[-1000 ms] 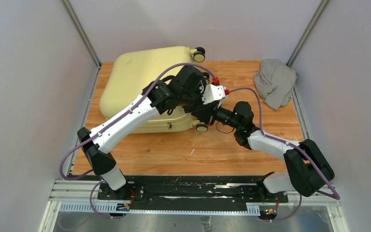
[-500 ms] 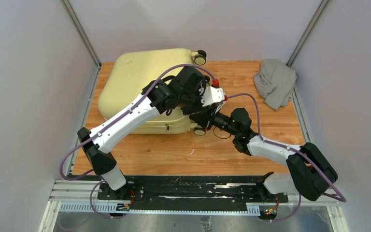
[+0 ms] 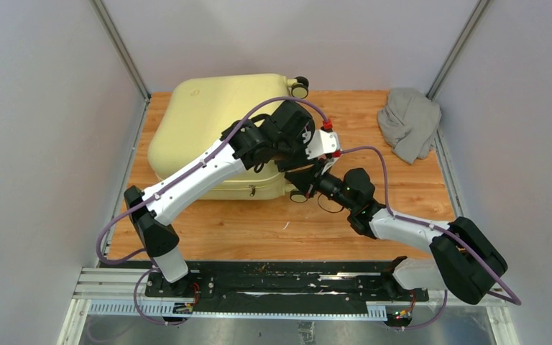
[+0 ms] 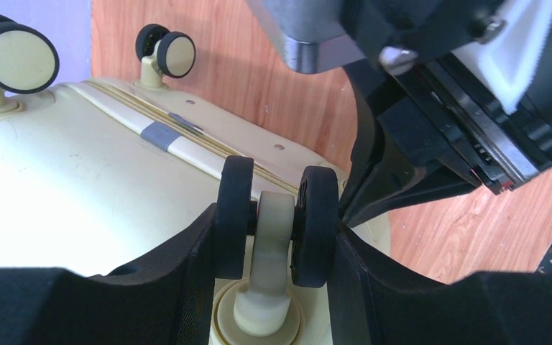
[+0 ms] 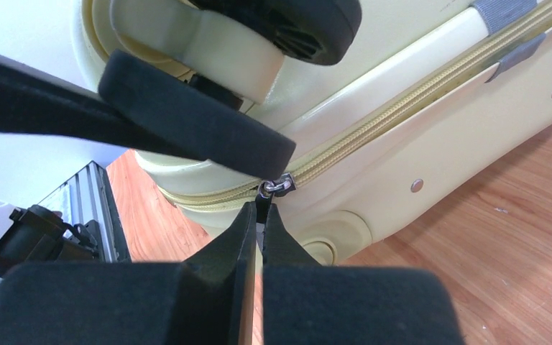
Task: Pack the luggage
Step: Zip the luggage at the center of the board.
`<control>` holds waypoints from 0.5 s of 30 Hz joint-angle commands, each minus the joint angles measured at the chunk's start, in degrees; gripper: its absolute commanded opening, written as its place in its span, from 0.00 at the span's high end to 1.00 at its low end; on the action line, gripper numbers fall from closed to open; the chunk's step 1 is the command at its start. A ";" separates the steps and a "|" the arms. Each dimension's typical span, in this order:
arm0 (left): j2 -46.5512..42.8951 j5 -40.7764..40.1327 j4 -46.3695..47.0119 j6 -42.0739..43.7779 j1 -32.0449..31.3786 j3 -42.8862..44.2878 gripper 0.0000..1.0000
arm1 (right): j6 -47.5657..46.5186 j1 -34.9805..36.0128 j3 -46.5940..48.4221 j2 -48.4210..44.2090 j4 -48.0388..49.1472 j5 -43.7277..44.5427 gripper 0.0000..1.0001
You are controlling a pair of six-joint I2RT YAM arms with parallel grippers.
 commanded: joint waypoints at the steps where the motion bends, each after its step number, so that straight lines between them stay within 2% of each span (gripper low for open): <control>1: -1.13 -5.40 29.22 -5.55 0.10 5.96 1.00 | 1.82 5.37 -2.04 -1.04 2.98 -8.27 1.00; 9: -0.18 -5.83 31.35 -4.58 0.10 5.65 1.00 | 4.60 6.52 -4.57 1.60 7.07 -10.02 1.00; 15: 0.66 -4.84 31.38 -4.85 0.10 4.95 1.00 | 2.63 9.30 -3.20 2.20 4.48 -9.83 1.00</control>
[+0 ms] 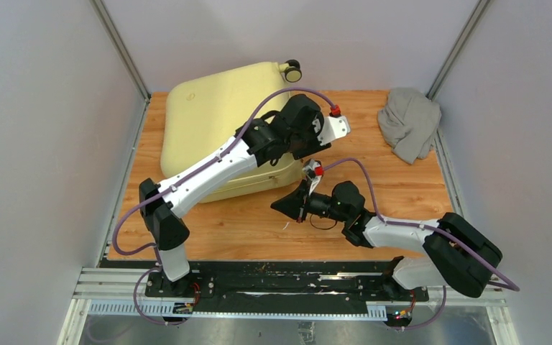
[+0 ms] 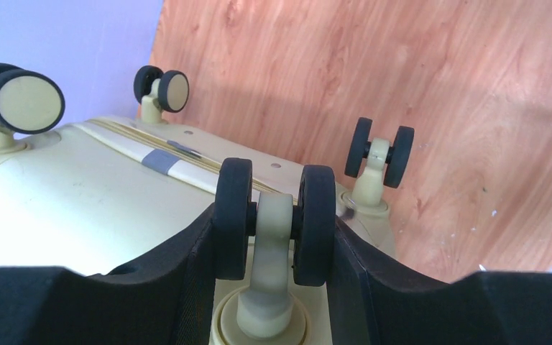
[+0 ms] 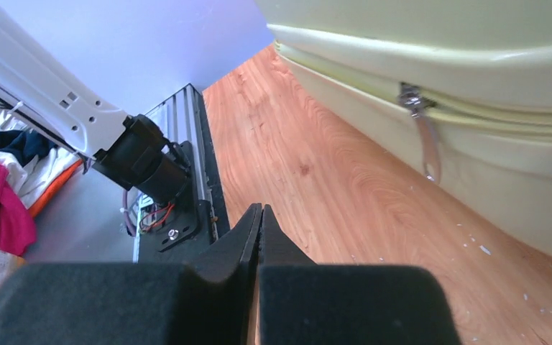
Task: Pack the luggage
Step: Zip the luggage at the center of the board.
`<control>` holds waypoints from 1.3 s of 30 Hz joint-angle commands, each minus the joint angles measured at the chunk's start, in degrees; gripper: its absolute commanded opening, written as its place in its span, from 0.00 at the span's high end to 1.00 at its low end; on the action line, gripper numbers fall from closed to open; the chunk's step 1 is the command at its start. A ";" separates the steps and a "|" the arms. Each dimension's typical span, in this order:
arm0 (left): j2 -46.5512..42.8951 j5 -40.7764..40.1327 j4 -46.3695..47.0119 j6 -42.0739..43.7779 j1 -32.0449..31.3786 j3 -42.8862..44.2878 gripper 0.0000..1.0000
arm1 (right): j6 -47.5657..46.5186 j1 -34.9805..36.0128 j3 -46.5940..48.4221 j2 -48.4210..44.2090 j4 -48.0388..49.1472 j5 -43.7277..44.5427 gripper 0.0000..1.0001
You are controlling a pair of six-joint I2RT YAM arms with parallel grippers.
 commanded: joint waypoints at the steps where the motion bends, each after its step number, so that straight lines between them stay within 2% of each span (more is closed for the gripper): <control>1: -3.87 -0.85 17.76 -2.89 -0.25 4.81 1.00 | -1.23 1.43 0.06 -0.83 -0.85 -1.36 1.00; 3: -4.66 0.49 17.07 -2.72 -0.22 4.15 1.00 | -2.58 0.06 -1.60 -4.05 -5.34 4.22 0.99; 4: -5.28 0.82 16.81 -2.59 -0.22 3.88 1.00 | -3.07 -1.37 -2.44 -6.08 -7.08 6.11 0.93; 7: -6.68 1.90 14.23 -2.16 -0.25 4.53 1.00 | -4.85 -7.13 -4.23 -11.60 -10.93 8.25 0.62; 9: -7.48 2.89 12.41 -1.79 -0.25 5.39 1.00 | -6.51 -11.01 -3.75 -14.79 -15.21 7.74 0.48; 10: -7.91 3.35 11.64 -1.80 -0.25 5.57 1.00 | -7.14 -13.35 -3.37 -15.61 -16.57 6.75 0.41; 13: -9.92 4.91 10.84 -2.11 -0.25 3.77 1.00 | -5.53 -18.65 -2.50 -15.65 -16.27 -0.06 0.33; 16: -11.63 7.25 9.25 -1.62 -0.20 1.71 1.00 | -3.26 -21.75 -1.17 -13.17 -13.43 -9.59 0.29; 24: -15.05 11.13 6.11 -0.50 -0.25 0.61 1.00 | 3.40 -23.37 1.54 -7.87 -8.45 -19.75 0.25; 35: -17.05 12.24 5.52 -1.43 -0.25 -1.02 1.00 | 15.29 -22.08 7.07 4.32 7.04 -25.94 0.25; 39: -17.27 12.25 5.56 -1.42 -0.25 -1.26 1.00 | 22.50 -21.86 8.03 8.58 16.79 -27.59 0.27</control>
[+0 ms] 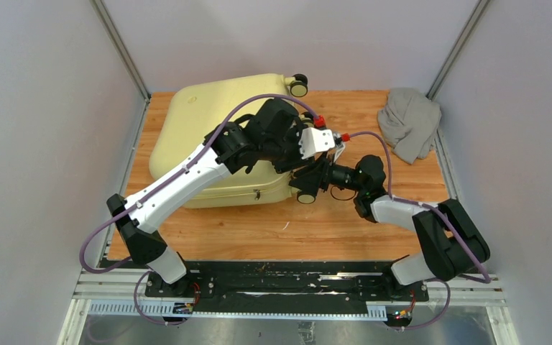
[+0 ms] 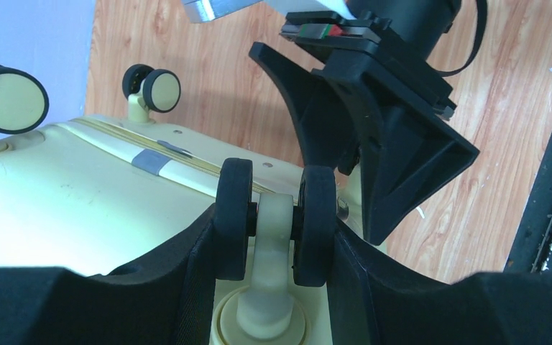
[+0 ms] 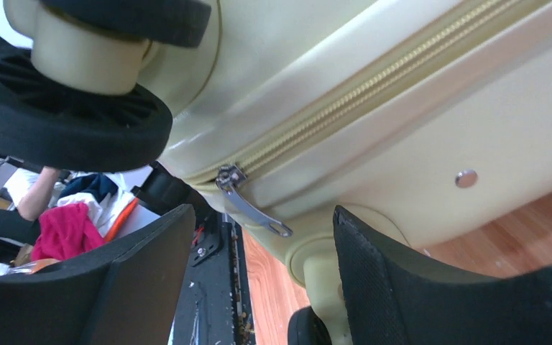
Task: Pack the luggage
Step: Zip the luggage at the center of the board.
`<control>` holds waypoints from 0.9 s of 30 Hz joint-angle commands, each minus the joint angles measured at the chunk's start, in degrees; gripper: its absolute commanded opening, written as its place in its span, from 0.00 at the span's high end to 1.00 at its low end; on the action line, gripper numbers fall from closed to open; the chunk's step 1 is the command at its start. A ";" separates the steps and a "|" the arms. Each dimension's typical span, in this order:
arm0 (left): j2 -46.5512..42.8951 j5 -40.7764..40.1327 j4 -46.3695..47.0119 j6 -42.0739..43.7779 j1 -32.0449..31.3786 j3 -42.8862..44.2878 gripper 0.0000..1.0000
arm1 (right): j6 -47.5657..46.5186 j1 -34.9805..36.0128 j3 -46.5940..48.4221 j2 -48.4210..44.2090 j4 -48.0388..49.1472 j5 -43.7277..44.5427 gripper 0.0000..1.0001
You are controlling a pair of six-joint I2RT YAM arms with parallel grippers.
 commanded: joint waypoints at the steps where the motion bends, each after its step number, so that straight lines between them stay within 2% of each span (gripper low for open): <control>1: -6.95 0.73 14.22 -2.34 -0.40 2.77 1.00 | 9.92 0.65 2.67 4.12 13.96 -4.38 0.27; 7: -6.92 0.56 14.30 -1.90 -0.40 2.62 1.00 | 17.57 1.17 2.61 9.28 24.02 -6.08 0.32; 27: -7.23 -0.41 14.26 -0.10 -0.40 1.99 1.00 | 22.73 1.92 0.58 7.49 26.48 -7.22 0.48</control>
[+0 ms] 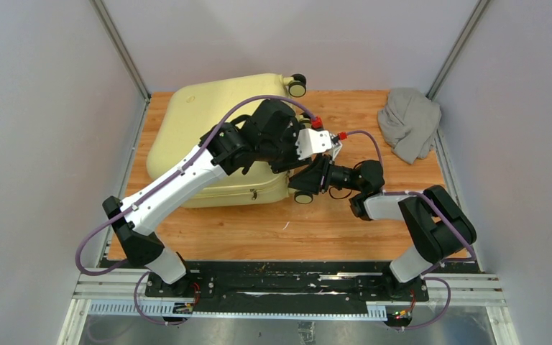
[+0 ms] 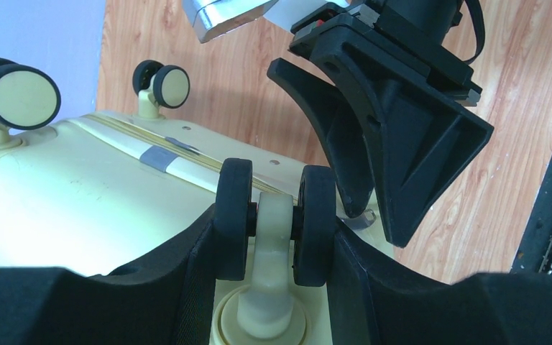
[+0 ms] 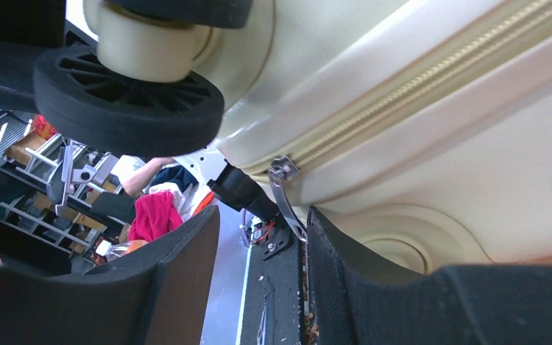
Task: Pack the luggage
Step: Zip the luggage at the center of the board.
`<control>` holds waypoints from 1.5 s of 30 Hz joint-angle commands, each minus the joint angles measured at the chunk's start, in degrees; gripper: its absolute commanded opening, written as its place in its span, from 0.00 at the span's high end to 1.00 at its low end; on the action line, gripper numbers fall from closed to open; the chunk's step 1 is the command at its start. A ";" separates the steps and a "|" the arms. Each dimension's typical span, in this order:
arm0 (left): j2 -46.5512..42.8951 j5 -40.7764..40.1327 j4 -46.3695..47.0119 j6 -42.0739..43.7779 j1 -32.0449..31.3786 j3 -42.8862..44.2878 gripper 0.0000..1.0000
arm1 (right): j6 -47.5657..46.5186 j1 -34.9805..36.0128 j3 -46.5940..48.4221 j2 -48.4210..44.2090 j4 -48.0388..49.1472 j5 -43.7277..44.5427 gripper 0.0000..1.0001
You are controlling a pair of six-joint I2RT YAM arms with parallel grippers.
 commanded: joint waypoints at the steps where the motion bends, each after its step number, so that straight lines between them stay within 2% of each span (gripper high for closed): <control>1: -5.94 0.51 15.11 -1.30 -0.40 2.26 1.00 | 2.06 1.20 -0.33 -1.99 5.08 -0.46 0.49; 17: -5.93 0.51 15.10 -1.60 -0.40 2.29 1.00 | 3.64 3.70 1.94 2.47 6.26 0.26 0.58; 26: -5.57 0.86 15.07 -2.64 -0.49 2.59 1.00 | 1.42 5.18 1.26 4.05 5.00 8.40 0.79; 33: -5.65 1.12 15.14 -2.86 -0.58 2.57 1.00 | -3.35 6.59 0.97 0.77 -3.36 15.48 0.86; 38: -5.61 1.12 15.15 -2.81 -0.58 2.64 1.00 | -3.29 6.76 1.14 0.59 -4.55 16.91 0.99; 45: -6.18 0.71 15.11 -2.15 -0.58 1.82 1.00 | -0.27 6.72 0.29 1.39 -0.86 16.24 1.00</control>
